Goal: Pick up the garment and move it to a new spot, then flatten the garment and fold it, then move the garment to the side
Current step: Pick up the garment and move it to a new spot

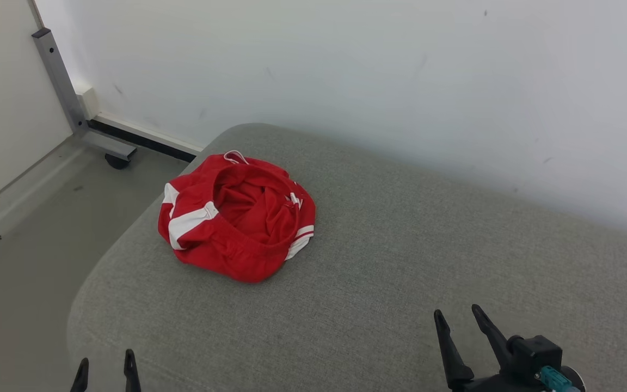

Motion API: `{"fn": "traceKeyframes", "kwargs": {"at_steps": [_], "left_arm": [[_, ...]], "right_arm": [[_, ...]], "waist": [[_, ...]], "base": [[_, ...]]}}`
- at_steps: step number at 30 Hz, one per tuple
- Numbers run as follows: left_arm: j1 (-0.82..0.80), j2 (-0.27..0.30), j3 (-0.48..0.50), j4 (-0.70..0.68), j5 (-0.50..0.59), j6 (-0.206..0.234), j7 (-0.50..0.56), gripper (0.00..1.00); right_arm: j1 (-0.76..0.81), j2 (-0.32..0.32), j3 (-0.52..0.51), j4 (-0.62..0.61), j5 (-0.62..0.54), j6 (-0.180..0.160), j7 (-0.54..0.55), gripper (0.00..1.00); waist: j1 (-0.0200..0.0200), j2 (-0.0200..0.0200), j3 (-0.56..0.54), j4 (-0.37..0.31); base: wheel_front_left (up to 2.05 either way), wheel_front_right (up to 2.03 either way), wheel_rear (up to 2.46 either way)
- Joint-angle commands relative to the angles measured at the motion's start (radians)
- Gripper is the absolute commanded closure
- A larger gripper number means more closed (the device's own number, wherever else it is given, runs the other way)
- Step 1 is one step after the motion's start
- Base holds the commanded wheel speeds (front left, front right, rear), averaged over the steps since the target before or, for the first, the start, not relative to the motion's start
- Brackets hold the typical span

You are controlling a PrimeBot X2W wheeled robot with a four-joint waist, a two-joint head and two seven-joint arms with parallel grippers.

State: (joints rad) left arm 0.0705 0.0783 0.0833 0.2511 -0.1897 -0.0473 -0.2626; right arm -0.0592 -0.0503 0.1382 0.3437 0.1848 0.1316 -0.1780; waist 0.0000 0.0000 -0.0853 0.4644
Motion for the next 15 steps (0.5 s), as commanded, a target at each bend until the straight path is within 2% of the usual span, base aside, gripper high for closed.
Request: {"fn": "traceKeyframes", "kwargs": {"at_steps": [1,10,15], "left_arm": [[0.013,-0.001,0.007,-0.005,-0.012,0.001,-0.003,0.0],[0.02,-0.007,0.015,-0.007,-0.015,0.001,-0.003,0.0],[-0.011,-0.004,0.001,0.031,-0.026,-0.015,0.004,0.0]], "right_arm": [[-0.01,0.0,0.005,0.006,0.007,-0.002,-0.008,0.0],[-0.026,0.0,0.009,0.034,0.018,-0.002,-0.019,0.0],[0.0,0.0,-0.012,0.04,0.029,-0.002,-0.033,0.0]], "waist": [[0.0,0.0,0.013,0.012],[0.0,0.0,0.018,0.016],[0.0,0.0,0.013,0.01]], "base": [[0.0,0.0,0.0],[0.0,0.0,0.0],[0.0,0.0,0.0]]}}
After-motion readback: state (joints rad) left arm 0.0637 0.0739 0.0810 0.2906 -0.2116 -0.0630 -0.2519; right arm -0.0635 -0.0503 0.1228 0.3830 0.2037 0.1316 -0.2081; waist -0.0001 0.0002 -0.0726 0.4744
